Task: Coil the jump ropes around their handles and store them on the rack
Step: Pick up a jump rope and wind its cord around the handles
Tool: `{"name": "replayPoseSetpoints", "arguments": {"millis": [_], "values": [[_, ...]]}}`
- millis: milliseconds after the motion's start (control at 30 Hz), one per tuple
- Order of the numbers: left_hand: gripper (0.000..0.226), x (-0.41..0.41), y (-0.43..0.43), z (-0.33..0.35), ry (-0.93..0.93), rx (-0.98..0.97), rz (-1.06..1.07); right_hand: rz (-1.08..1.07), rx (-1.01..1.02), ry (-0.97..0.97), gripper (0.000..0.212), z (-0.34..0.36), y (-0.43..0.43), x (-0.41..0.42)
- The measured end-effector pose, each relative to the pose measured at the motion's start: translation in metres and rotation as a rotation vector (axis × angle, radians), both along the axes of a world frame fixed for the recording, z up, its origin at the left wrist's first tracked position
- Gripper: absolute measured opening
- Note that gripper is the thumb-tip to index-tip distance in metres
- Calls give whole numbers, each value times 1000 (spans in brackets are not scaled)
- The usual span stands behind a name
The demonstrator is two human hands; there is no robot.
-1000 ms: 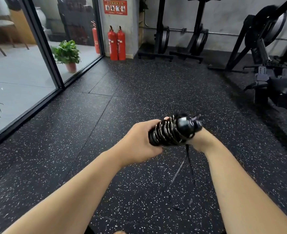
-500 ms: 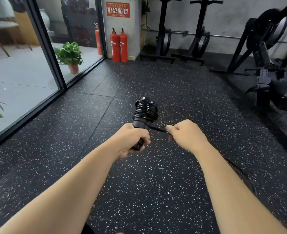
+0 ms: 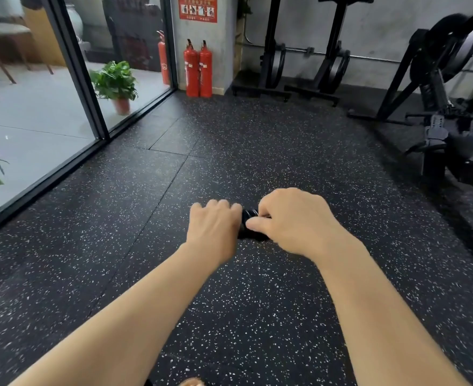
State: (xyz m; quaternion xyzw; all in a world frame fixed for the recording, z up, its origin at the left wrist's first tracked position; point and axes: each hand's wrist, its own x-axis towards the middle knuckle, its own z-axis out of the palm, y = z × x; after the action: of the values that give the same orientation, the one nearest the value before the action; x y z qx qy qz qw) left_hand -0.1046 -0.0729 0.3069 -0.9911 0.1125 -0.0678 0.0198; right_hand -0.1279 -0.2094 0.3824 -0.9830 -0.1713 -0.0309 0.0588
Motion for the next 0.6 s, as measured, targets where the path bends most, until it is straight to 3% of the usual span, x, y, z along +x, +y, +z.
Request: {"name": "replayPoseSetpoints", "arguments": {"millis": [167,300,600], "values": [[28,-4,-3,10,40,37,-382,-84,97,-19,62,-6,-31,14],[25,-11,-6,20,81,-129,-603,-95,239,80,67,-15,-45,22],[22,-26,-4,26,225,-698,-591,-149,743,436,58,-19,-57,21]]}}
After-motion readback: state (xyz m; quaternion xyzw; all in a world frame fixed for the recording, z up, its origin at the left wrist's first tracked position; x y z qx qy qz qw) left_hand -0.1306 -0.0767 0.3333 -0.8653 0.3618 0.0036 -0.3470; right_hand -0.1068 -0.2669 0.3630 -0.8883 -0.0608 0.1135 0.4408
